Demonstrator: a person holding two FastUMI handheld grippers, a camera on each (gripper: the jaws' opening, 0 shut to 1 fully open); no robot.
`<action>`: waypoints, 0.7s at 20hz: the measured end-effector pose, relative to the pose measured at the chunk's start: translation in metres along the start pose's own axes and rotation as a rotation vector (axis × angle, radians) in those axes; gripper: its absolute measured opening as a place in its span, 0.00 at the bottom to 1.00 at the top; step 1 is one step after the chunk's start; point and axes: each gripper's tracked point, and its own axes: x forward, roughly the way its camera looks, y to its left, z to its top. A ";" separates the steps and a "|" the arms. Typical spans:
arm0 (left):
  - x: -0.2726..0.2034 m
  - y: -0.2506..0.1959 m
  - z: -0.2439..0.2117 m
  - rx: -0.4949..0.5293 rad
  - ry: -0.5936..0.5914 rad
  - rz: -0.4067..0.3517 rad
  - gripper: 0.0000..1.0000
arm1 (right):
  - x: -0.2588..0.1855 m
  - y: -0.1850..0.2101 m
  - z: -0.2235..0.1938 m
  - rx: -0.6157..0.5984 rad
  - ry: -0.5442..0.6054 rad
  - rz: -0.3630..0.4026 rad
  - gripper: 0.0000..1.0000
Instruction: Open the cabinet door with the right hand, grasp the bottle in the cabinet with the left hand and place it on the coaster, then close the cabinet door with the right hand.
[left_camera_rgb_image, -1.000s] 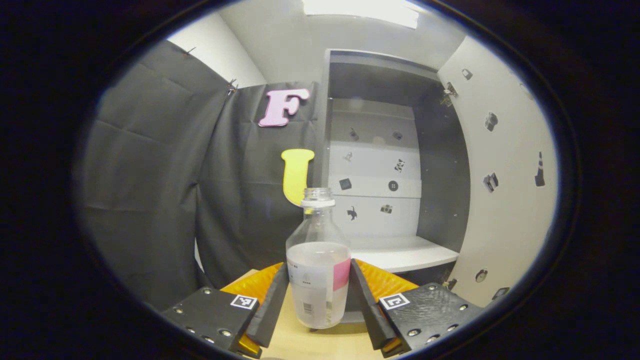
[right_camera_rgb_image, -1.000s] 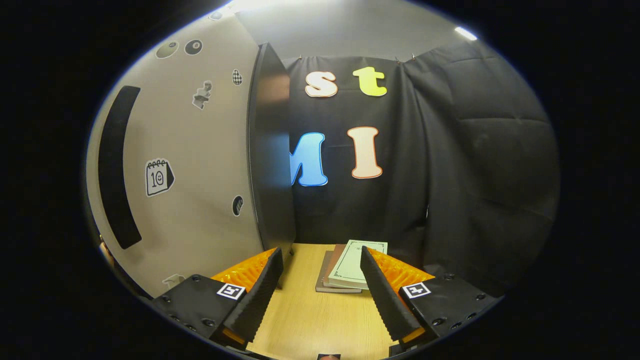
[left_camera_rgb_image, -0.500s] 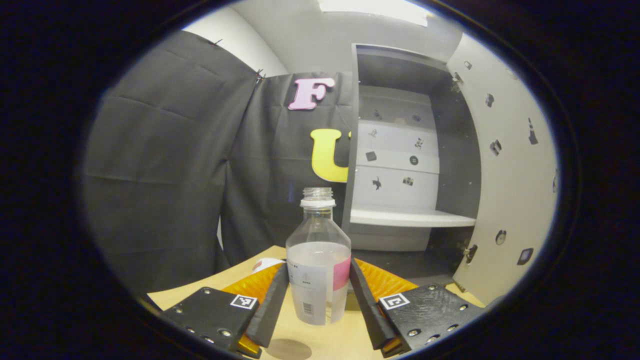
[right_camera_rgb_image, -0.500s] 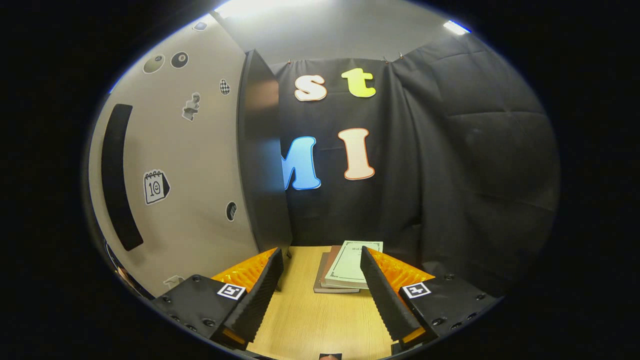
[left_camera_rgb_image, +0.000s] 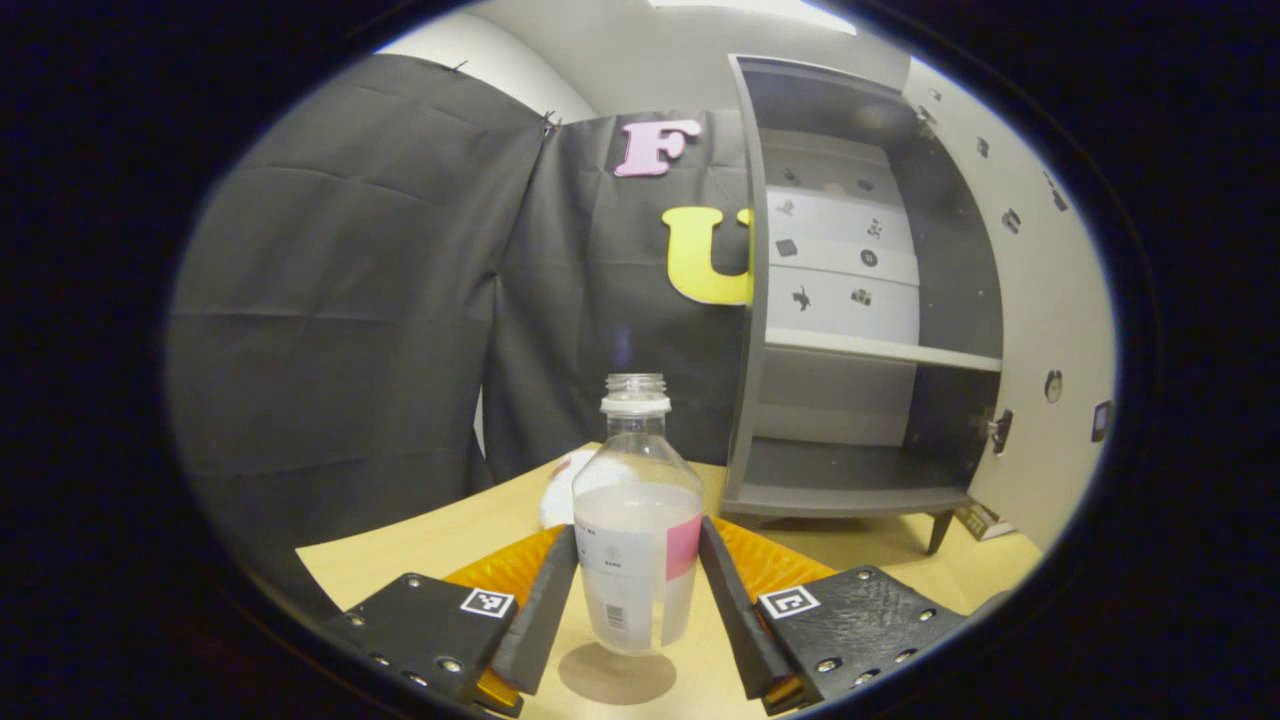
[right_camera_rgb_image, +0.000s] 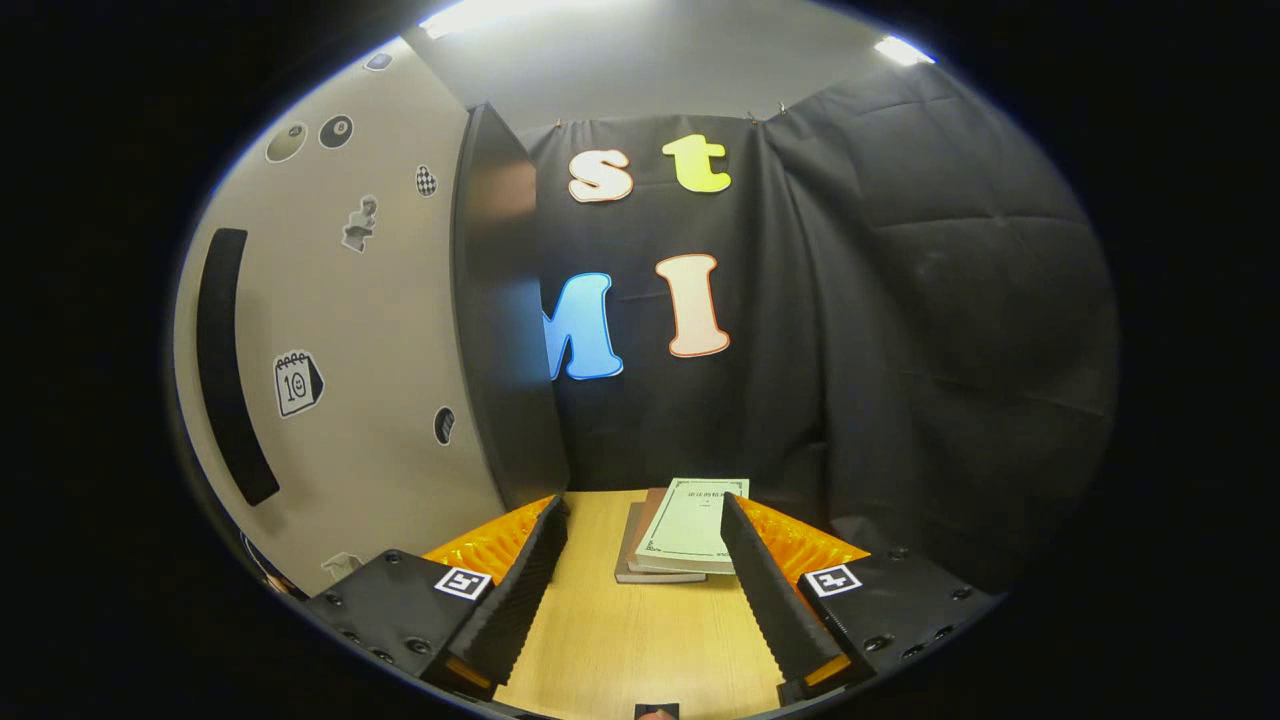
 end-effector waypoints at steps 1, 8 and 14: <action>0.000 0.000 -0.011 -0.004 0.015 0.004 0.72 | 0.000 0.000 0.000 -0.009 0.004 -0.005 0.98; -0.002 -0.004 -0.065 -0.003 0.098 0.013 0.72 | 0.001 0.009 0.007 -0.063 -0.005 0.002 0.98; -0.016 -0.006 -0.076 0.056 0.074 0.023 0.72 | 0.000 0.006 0.002 -0.065 0.006 0.000 0.98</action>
